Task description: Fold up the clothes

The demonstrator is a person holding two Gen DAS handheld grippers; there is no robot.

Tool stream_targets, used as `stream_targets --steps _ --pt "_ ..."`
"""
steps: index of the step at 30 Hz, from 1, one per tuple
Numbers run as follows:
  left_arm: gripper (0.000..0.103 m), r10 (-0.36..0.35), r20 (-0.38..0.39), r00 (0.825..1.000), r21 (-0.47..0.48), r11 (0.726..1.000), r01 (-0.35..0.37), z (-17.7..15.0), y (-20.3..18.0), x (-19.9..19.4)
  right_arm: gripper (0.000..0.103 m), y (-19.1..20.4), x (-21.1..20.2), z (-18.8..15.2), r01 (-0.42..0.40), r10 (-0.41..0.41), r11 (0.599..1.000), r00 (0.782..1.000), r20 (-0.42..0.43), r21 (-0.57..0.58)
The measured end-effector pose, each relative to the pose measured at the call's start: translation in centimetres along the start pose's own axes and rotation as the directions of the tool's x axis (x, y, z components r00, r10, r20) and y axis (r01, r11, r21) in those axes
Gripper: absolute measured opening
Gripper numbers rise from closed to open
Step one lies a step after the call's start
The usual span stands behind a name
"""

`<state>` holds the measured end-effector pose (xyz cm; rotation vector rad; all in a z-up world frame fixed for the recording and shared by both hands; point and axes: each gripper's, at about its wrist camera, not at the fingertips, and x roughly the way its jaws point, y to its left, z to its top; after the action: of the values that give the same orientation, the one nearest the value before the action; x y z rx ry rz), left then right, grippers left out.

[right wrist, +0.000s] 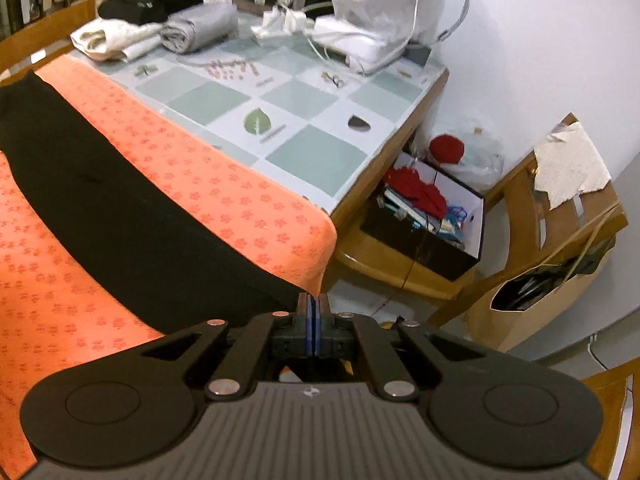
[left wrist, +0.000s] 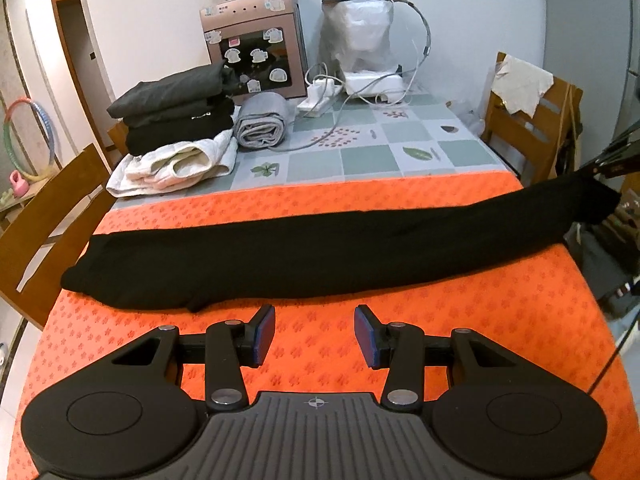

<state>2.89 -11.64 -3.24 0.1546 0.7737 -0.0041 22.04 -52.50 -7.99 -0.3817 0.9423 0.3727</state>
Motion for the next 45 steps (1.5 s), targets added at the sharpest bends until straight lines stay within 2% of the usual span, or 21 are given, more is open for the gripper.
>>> stream_targets --steps 6,13,17,21,25,30,35,38,40,41,42,44,45 --pt "0.047 0.026 -0.004 1.0 -0.01 1.0 -0.026 1.2 0.7 1.7 0.002 -1.1 2.9 -0.3 -0.053 0.055 0.998 0.992 -0.11 0.023" --pt "0.046 0.014 -0.008 1.0 0.115 0.993 -0.013 3.9 1.7 7.6 0.002 -0.4 3.1 -1.7 -0.089 0.093 0.995 0.989 -0.119 0.036" --pt "0.046 -0.038 -0.015 0.999 0.221 0.974 0.041 5.2 1.5 10.7 0.002 -0.6 2.7 -2.3 -0.095 0.101 0.994 0.989 -0.107 0.062" --pt "0.046 -0.111 -0.069 0.991 0.32 0.939 0.128 6.3 0.9 14.2 0.002 -0.6 2.6 -2.5 -0.092 0.1 0.992 0.991 -0.092 0.084" --pt "0.046 -0.14 -0.122 0.983 0.395 0.901 0.178 7.0 0.6 17.8 0.002 -0.6 2.9 -2.7 -0.086 0.095 0.991 0.991 -0.091 0.101" --pt "0.046 -0.201 -0.169 0.965 0.491 0.832 0.26 7.8 0.0 20.6 0.002 -0.6 3.4 -2.9 -0.077 0.089 0.991 0.991 -0.104 0.108" --pt "0.046 -0.263 -0.235 0.936 0.55 0.758 0.351 8.1 -0.5 22.4 0.002 -0.6 3.8 -3.1 -0.069 0.082 0.991 0.991 -0.109 0.116" --pt "0.046 -0.284 -0.24 0.928 0.54 0.756 0.37 8.2 -0.3 22.9 0.002 -0.5 3.9 -3.1 -0.068 0.081 0.991 0.99 -0.112 0.113" --pt "0.032 -0.313 -0.254 0.915 0.525 0.75 0.402 8.2 -0.1 22.8 0.002 -0.4 4.0 -3.1 -0.067 0.079 0.992 0.99 -0.115 0.11" --pt "0.011 -0.33 -0.26 0.907 0.517 0.746 0.419 8.2 0.0 22.8 0.002 -0.4 4.1 -3.1 -0.065 0.077 0.992 0.99 -0.115 0.111" --pt "0.004 -0.337 -0.258 0.906 0.521 0.741 0.424 8.0 0.0 22.6 0.002 -0.4 4.0 -3.0 -0.063 0.076 0.992 0.991 -0.114 0.113" --pt "0.003 -0.342 -0.224 0.913 0.531 0.742 0.408 7.6 0.0 21.9 0.002 -0.5 3.9 -3.0 -0.058 0.071 0.992 0.991 -0.111 0.116" --pt "0.003 -0.347 -0.211 0.914 0.514 0.755 0.406 7.7 0.3 21.6 0.002 -0.5 3.8 -3.0 -0.057 0.07 0.991 0.991 -0.11 0.118"
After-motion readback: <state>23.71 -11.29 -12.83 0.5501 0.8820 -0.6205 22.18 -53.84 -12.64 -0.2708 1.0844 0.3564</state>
